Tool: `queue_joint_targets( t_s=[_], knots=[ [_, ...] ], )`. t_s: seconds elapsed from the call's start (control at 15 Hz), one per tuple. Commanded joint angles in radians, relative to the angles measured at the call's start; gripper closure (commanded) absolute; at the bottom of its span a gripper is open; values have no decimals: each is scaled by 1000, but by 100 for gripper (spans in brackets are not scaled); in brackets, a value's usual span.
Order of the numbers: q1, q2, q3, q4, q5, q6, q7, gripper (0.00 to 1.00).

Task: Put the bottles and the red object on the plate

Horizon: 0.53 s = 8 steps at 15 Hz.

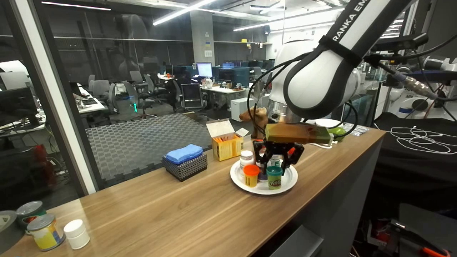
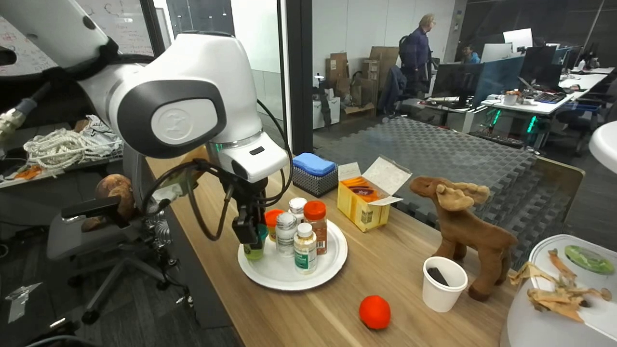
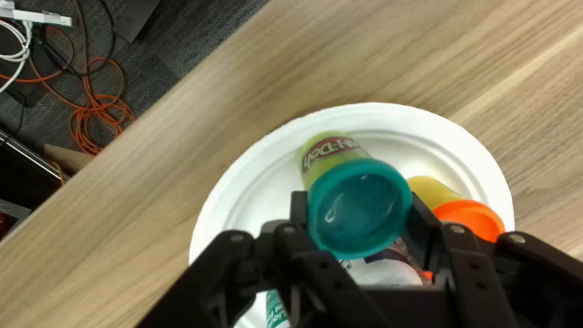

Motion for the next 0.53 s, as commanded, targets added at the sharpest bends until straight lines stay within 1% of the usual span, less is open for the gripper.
queue_joint_targets(
  t_s=[0.0, 0.2, 0.47],
  knots=[
    [27, 38, -25, 61, 8, 11, -17, 72],
    [36, 60, -34, 78, 8, 15, -11, 72],
    [54, 72, -47, 70, -6, 24, 0, 72]
  ],
)
